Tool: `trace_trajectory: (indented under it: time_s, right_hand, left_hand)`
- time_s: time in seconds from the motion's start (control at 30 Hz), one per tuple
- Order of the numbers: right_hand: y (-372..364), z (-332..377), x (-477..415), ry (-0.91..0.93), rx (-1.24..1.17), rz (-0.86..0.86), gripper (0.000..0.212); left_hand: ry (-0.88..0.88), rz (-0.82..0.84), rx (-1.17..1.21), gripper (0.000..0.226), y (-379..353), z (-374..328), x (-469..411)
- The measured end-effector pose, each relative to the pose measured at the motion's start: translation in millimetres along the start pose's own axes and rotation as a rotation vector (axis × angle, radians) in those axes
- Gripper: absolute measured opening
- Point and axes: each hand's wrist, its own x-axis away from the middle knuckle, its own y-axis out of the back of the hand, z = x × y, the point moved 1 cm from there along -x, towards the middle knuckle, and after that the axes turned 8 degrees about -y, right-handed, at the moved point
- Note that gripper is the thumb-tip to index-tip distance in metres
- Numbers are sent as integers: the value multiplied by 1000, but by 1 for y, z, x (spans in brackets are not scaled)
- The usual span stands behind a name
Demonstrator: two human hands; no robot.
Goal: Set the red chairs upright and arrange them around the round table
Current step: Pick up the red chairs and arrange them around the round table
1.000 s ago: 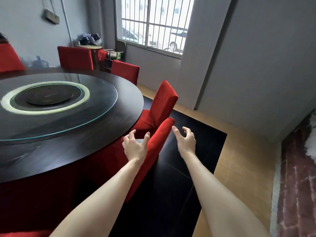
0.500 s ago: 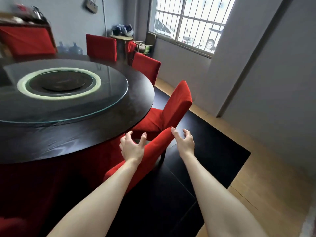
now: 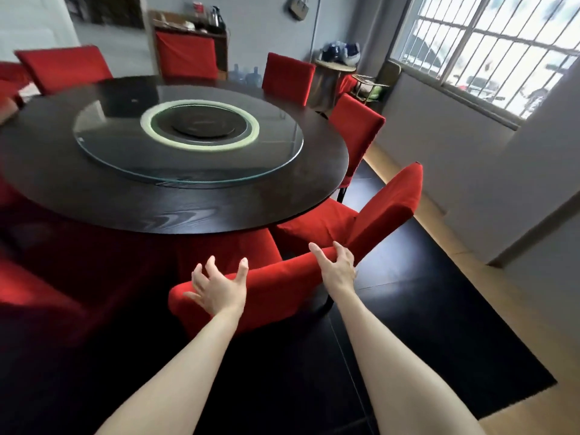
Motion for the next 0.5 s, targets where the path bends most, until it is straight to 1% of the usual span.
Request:
trace_trajectory:
  time_s: [0.07,0.17,0.27,0.4,0.5]
  right_hand:
    - [-2,-5,-4,25,18,32,80]
    - [-3,-15,-15,65,51,77,80]
    - [-10,-22,-24,30,70,113,82]
    - [-18,-24,-45,-19,89,150,88]
    - [-25,-26,-62,-61,109,153,94]
  left_hand:
    - [3,-12,-17,74,2,3,-4]
    - [73,-70,-40,75,-2,9,5]
    - [139,-104,-65,80,-3,19,9]
    - [240,-104,-54,94,-11,28,-1]
    - [269,-97,-72,103,-16,33,-14]
